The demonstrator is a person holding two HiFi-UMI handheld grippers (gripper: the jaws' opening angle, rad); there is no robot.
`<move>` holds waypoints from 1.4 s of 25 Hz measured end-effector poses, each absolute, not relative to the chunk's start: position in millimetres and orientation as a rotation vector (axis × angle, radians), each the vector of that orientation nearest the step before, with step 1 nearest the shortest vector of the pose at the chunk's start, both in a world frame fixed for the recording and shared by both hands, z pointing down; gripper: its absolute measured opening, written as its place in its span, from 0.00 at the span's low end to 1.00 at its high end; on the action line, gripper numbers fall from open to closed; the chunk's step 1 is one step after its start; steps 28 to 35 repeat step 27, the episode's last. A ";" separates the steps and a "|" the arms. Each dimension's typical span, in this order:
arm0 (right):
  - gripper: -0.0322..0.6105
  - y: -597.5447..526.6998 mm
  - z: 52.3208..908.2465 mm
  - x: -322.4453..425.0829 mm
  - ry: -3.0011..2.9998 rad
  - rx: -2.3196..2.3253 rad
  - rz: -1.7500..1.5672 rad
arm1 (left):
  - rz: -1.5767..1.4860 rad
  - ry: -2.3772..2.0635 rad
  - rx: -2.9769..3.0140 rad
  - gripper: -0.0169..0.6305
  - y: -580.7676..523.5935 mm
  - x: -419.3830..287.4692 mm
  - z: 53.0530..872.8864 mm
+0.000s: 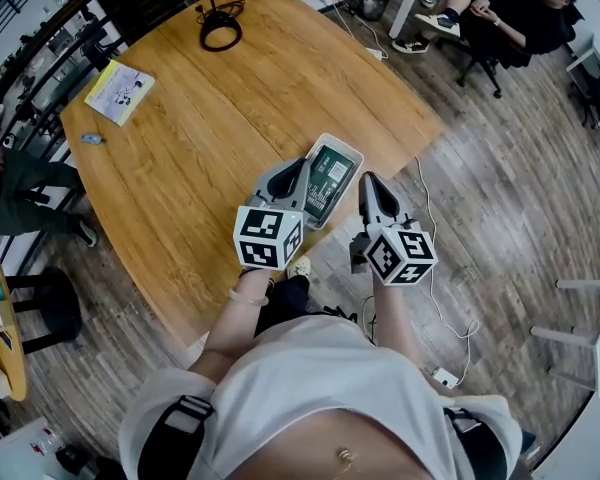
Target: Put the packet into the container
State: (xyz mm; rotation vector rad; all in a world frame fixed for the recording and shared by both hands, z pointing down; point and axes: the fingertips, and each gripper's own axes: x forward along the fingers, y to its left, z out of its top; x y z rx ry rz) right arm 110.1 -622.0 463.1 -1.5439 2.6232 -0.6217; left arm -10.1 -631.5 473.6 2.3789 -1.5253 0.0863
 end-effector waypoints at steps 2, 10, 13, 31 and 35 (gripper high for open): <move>0.07 -619.8 460.8 109.5 2.635 -1.541 -0.593 | 0.085 -1.526 2.374 0.04 -629.8 -9.9 474.3; 0.07 -616.4 456.6 110.4 2.631 -1.541 -0.558 | 0.086 -1.523 2.381 0.04 -625.5 -7.5 472.1; 0.07 -615.5 457.3 111.5 2.633 -1.541 -0.550 | 0.089 -1.524 2.381 0.04 -625.8 -7.3 473.3; 0.07 -614.1 457.5 115.1 2.613 -1.540 -0.563 | 0.093 -1.506 2.392 0.04 -624.3 -1.6 474.0; 0.07 -614.1 457.5 115.1 2.613 -1.540 -0.563 | 0.093 -1.506 2.392 0.04 -624.3 -1.6 474.0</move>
